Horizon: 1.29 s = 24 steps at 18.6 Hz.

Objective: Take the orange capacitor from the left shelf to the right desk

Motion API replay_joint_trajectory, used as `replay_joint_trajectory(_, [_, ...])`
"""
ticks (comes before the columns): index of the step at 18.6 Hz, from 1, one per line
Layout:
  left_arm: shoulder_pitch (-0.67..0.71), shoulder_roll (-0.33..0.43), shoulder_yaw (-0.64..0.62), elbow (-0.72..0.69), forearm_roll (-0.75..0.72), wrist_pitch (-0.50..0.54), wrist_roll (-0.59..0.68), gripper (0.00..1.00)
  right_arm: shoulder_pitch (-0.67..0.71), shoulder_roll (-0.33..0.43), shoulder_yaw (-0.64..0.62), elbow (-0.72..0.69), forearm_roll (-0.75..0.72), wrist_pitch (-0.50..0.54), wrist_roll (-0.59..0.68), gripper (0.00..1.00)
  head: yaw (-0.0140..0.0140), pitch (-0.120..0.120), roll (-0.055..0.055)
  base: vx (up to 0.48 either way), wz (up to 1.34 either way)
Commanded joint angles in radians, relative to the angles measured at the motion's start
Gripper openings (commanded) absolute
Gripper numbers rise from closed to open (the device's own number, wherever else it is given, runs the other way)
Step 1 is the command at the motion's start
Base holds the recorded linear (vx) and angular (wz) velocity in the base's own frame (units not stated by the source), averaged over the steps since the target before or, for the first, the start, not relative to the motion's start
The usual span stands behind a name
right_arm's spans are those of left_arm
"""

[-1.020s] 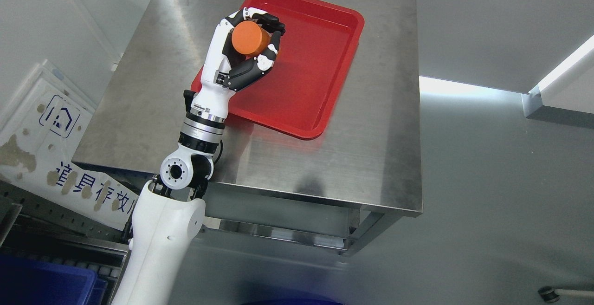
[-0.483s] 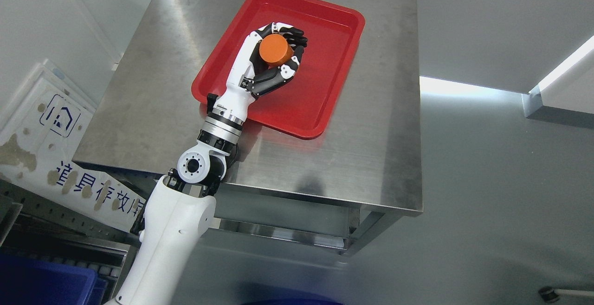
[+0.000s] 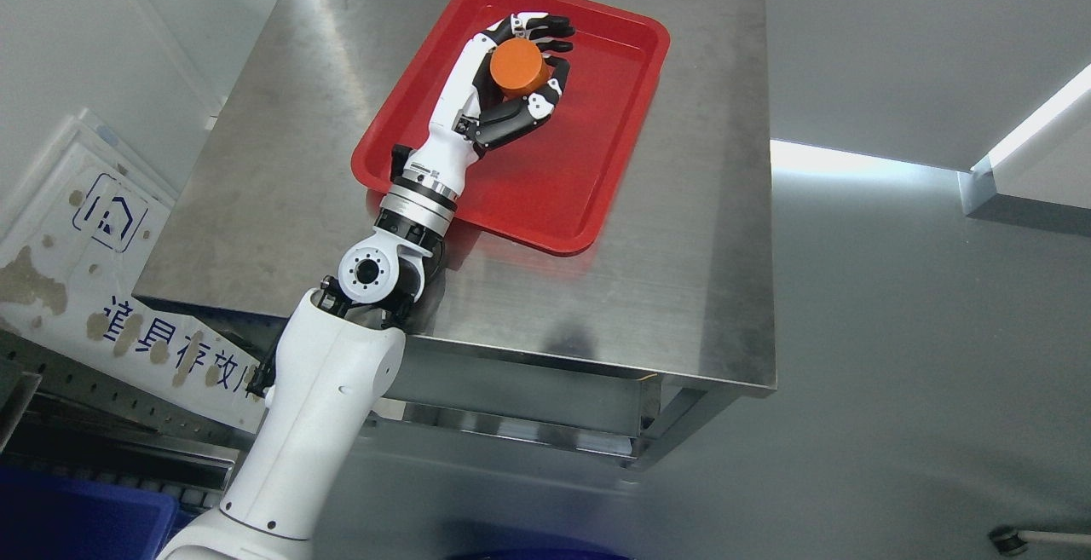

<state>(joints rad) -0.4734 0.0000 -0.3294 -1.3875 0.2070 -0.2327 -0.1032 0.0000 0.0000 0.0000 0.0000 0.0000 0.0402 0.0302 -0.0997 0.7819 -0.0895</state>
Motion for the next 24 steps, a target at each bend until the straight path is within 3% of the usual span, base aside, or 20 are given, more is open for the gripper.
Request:
replay_joint_trajectory(1, [-0.057,0.017,0.023,0.085,-0.003,-0.002,0.000,0.71,0.034,-0.017,-0.011,-0.023,0.000,0.000,0.000,1.00,0.0000,0.000,0.000,0.000,0.00])
replay_joint_trajectory(5, [-0.060,0.017,0.007,0.056,-0.040,-0.005,0.000,0.99,0.034,-0.017,-0.011,-0.023,0.000,0.000,0.000,1.00,0.0000,0.000,0.000,0.000,0.00])
replay_joint_trajectory(9, [-0.062,0.017,0.056,-0.059,-0.040,-0.032,-0.007,1.00,0.034,-0.017,-0.011,-0.023,0.000,0.000,0.000,1.00,0.0000,0.000,0.000,-0.001,-0.01])
replay_joint_trajectory(13, [-0.016,0.017,0.206,-0.054,-0.037,-0.198,0.013,1.00,0.034,-0.017,-0.011,-0.023,0.000,0.000,0.000,1.00,0.0000,0.000,0.000,0.000,0.00])
replay_joint_trajectory(16, [0.068,0.017,0.305,-0.064,-0.037,-0.198,0.046,1.00,0.034,-0.017,-0.011,-0.023,0.000,0.000,0.002,1.00,0.0000,0.000,0.000,0.000,0.00])
replay_joint_trajectory(20, [0.241,0.017,0.354,-0.250,-0.029,-0.146,0.046,1.00,0.034,-0.017,-0.011,-0.023,0.000,0.000,0.000,1.00,0.0000,0.000,0.000,0.000,0.00])
replay_joint_trajectory(24, [0.300,0.017,0.423,-0.265,-0.027,-0.106,0.049,1.00,0.034,-0.017,-0.011,-0.023,0.000,0.000,0.000,1.00,0.0000,0.000,0.000,0.000,0.00])
